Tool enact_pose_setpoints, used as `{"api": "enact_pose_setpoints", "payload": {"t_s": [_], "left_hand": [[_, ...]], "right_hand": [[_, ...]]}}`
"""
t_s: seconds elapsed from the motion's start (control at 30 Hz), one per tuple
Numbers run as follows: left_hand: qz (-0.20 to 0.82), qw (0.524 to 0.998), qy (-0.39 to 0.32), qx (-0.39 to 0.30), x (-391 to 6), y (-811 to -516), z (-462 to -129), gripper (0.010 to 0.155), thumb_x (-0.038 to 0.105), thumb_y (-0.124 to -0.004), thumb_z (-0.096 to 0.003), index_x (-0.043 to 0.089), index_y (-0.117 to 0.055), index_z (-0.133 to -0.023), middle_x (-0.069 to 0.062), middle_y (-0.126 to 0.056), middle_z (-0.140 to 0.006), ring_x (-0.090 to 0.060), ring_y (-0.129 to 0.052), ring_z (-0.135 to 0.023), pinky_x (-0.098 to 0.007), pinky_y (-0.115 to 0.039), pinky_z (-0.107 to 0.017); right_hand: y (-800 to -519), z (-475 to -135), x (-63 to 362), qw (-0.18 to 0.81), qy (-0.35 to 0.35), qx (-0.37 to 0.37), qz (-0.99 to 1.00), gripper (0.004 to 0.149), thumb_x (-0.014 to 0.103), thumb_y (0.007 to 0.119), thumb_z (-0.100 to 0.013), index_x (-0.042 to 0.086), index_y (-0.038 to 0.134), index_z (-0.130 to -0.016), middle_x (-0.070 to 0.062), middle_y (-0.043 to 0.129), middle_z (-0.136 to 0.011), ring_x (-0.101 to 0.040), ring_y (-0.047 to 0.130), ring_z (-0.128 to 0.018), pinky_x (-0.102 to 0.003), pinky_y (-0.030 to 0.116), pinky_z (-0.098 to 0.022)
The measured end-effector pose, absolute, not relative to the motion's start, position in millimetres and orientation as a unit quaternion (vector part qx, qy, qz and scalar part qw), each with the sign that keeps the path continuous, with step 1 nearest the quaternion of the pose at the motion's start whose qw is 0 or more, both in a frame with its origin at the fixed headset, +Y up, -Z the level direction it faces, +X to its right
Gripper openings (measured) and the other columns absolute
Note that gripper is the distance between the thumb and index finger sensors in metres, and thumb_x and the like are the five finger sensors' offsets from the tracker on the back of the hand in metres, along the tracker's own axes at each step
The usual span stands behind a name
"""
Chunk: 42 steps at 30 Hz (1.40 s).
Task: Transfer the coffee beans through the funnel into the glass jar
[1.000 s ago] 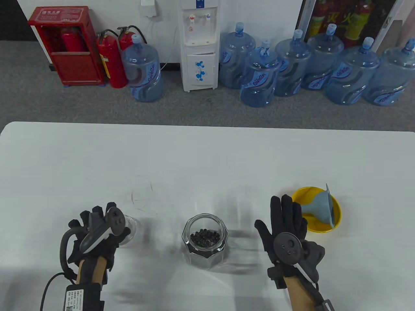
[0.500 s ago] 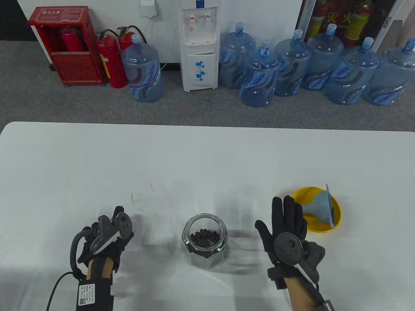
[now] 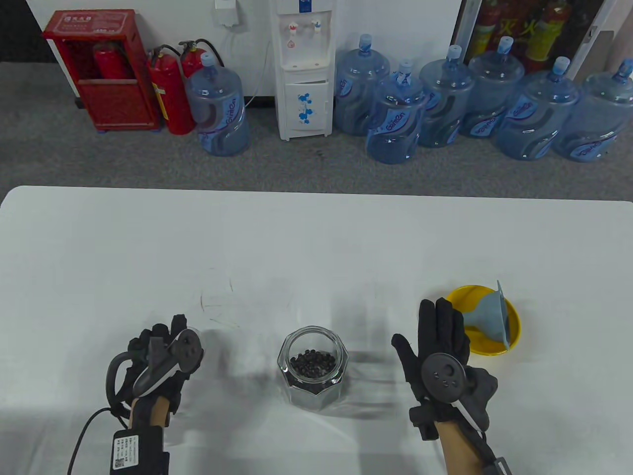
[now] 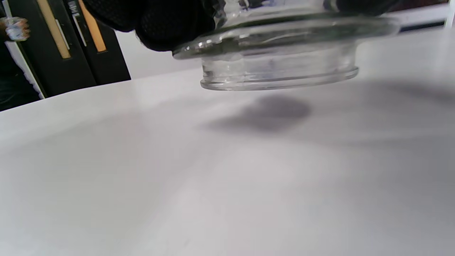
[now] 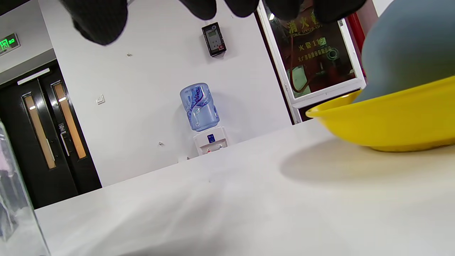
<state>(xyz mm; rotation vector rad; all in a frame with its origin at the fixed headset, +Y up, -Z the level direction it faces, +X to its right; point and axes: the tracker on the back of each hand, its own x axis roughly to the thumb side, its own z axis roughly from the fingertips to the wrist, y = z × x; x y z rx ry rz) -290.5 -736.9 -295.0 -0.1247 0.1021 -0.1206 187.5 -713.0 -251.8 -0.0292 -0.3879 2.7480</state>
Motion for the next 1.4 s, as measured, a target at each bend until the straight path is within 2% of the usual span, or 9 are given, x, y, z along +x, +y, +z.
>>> {"api": "enact_pose_setpoints", "payload": {"t_s": [0.17, 0.3, 0.47, 0.6, 0.8, 0.93, 1.17, 1.4], "left_hand": [[0.027, 0.997, 0.062, 0.028, -293, -702, -281, 0.082, 0.069, -0.062, -0.0461, 0.024, -0.050, -0.113, -0.016, -0.076, -0.093, -0.030, -0.081, -0.068, -0.064, -0.060, -0.070], [0.037, 0.995, 0.053, 0.072, -287, -678, -272, 0.082, 0.070, -0.063, -0.0456, 0.024, -0.053, -0.113, -0.016, -0.078, -0.091, -0.030, -0.082, -0.065, -0.064, -0.062, -0.069], [0.061, 0.993, 0.016, 0.103, -271, -653, -265, 0.082, 0.070, -0.063, -0.0454, 0.024, -0.054, -0.112, -0.016, -0.079, -0.089, -0.030, -0.083, -0.064, -0.064, -0.062, -0.068], [0.111, 0.985, -0.044, 0.125, -246, -636, -257, 0.082, 0.070, -0.063, -0.0456, 0.024, -0.054, -0.113, -0.016, -0.079, -0.090, -0.030, -0.083, -0.064, -0.064, -0.062, -0.068], [0.092, 0.977, -0.154, 0.115, -184, -624, -248, 0.082, 0.071, -0.063, -0.0457, 0.025, -0.053, -0.113, -0.015, -0.079, -0.091, -0.029, -0.083, -0.066, -0.063, -0.062, -0.070], [0.076, 0.973, -0.193, 0.099, -148, -621, -247, 0.081, 0.071, -0.063, -0.0457, 0.027, -0.054, -0.113, -0.014, -0.079, -0.092, -0.029, -0.083, -0.067, -0.063, -0.062, -0.070], [-0.029, 0.974, -0.205, 0.088, -102, -623, -250, 0.081, 0.071, -0.065, -0.0453, 0.029, -0.054, -0.113, -0.014, -0.078, -0.092, -0.029, -0.083, -0.068, -0.063, -0.061, -0.072], [-0.078, 0.972, -0.212, 0.070, -80, -631, -252, 0.081, 0.071, -0.065, -0.0449, 0.029, -0.053, -0.113, -0.013, -0.077, -0.093, -0.029, -0.082, -0.069, -0.064, -0.058, -0.073]], "right_hand": [[-713, -252, 188, 0.182, -0.138, -0.010, 0.973, 0.083, 0.062, 0.060, -0.065, 0.014, 0.028, -0.125, -0.023, 0.019, -0.127, -0.051, 0.029, -0.113, -0.070, 0.042, -0.076], [-713, -252, 188, 0.186, -0.137, -0.009, 0.973, 0.083, 0.062, 0.060, -0.065, 0.013, 0.028, -0.125, -0.023, 0.020, -0.127, -0.051, 0.029, -0.113, -0.070, 0.042, -0.076], [-713, -253, 188, 0.190, -0.135, -0.010, 0.972, 0.083, 0.062, 0.060, -0.065, 0.013, 0.028, -0.125, -0.024, 0.019, -0.127, -0.052, 0.029, -0.113, -0.070, 0.042, -0.076], [-713, -253, 189, 0.192, -0.134, -0.012, 0.972, 0.083, 0.061, 0.060, -0.065, 0.012, 0.028, -0.124, -0.024, 0.020, -0.127, -0.051, 0.030, -0.113, -0.070, 0.042, -0.076], [-713, -253, 188, 0.190, -0.130, -0.011, 0.973, 0.083, 0.062, 0.060, -0.065, 0.012, 0.028, -0.124, -0.024, 0.020, -0.127, -0.052, 0.030, -0.113, -0.070, 0.042, -0.076], [-713, -253, 189, 0.191, -0.131, -0.010, 0.973, 0.083, 0.061, 0.060, -0.065, 0.012, 0.028, -0.124, -0.024, 0.020, -0.127, -0.052, 0.030, -0.113, -0.070, 0.042, -0.076], [-712, -253, 189, 0.197, -0.130, -0.008, 0.972, 0.084, 0.061, 0.060, -0.065, 0.012, 0.029, -0.124, -0.024, 0.020, -0.127, -0.052, 0.030, -0.113, -0.070, 0.042, -0.076], [-713, -253, 188, 0.196, -0.129, -0.004, 0.972, 0.083, 0.061, 0.060, -0.065, 0.012, 0.029, -0.124, -0.024, 0.020, -0.127, -0.052, 0.030, -0.113, -0.070, 0.042, -0.076]]}}
